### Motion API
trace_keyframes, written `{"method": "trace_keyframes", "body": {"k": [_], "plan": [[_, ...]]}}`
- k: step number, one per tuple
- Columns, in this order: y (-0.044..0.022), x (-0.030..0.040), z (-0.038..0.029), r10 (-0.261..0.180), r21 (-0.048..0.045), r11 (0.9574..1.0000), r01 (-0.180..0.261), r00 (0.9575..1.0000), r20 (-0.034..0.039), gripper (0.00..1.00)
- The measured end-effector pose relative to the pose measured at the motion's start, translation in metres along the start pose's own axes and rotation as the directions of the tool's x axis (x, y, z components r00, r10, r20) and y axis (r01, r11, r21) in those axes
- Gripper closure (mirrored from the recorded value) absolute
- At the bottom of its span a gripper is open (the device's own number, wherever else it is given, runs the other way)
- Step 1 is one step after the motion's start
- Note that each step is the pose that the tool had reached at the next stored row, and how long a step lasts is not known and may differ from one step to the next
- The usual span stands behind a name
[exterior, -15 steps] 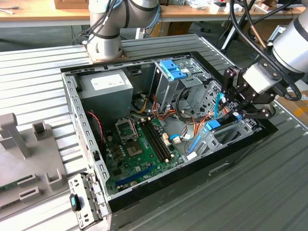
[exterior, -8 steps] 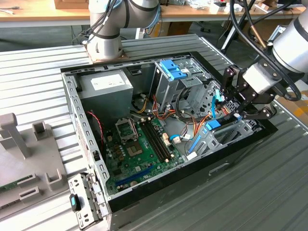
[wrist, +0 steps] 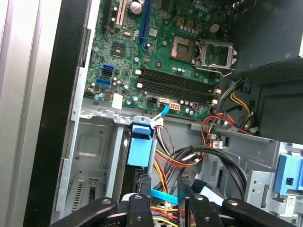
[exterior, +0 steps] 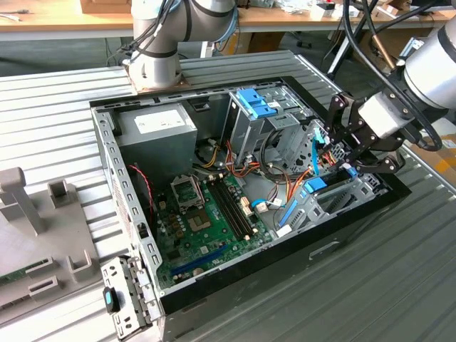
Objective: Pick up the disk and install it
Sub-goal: 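Insert the second disk wire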
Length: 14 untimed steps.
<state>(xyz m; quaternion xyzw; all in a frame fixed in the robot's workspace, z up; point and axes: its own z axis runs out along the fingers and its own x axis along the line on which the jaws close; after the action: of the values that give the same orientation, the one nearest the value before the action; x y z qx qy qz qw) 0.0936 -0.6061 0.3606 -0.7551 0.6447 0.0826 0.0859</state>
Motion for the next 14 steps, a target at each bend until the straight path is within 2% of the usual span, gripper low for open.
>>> {"method": "trace_keyframes", "body": {"k": [2,6,9,14], "plan": [[-0.0026,0.0004,-0.0001,0.0,-0.0002,1.0,0.0,1.0,-0.0022,0.64],[-0.0163,0.0026,-0.0002,0.0,-0.0012,1.0,0.0,1.0,-0.0081,0.64],[-0.0322,0.0048,-0.0004,0.001,-0.0031,1.0,-0.001,0.9998,-0.0197,0.64],[-0.0355,0.0039,-0.0001,0.001,-0.0042,1.0,-0.001,0.9996,-0.0272,0.64]]}}
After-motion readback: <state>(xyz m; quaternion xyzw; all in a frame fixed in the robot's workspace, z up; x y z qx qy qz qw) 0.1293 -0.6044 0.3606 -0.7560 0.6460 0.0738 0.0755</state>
